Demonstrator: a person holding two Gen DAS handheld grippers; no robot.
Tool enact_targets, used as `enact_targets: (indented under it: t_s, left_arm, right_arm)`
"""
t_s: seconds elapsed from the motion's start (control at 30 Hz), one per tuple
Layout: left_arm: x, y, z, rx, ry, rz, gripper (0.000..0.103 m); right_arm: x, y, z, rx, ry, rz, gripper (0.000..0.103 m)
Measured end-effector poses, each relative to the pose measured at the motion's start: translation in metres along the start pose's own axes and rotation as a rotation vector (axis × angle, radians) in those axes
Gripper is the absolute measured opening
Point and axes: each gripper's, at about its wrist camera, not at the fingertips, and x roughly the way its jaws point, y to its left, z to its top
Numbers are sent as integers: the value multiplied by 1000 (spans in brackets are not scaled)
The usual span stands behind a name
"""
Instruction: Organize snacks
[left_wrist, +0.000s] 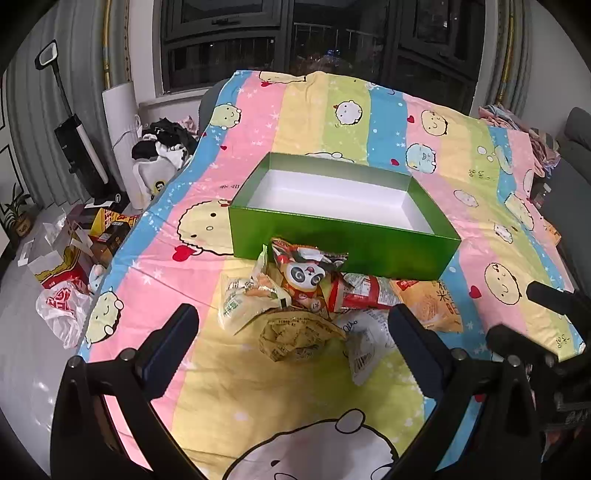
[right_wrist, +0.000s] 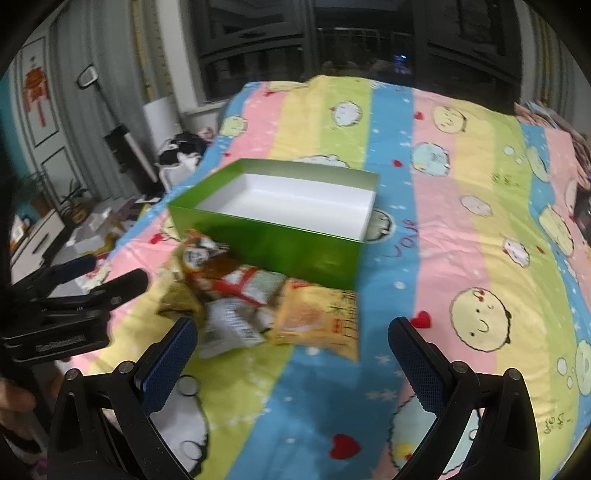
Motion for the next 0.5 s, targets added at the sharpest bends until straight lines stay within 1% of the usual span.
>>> enact_targets:
  t_s: [0.13,0.2,0.33,0.5]
  left_arm:
    - [-1,2,2,0,-2,-6,103]
    - [-1,2,2,11,-6,5,103]
    - [-3,2,1,24,-6,8,103]
    - [-3,2,1,27,-5,10,103]
  right_arm:
    - [-4,20,3,-41,-14,7,102]
    - [-5,26,2,-57,-17,7,102]
    - [-4,33,0,-73,-21,11,102]
    - [-6,32,0,-65,-18,18,102]
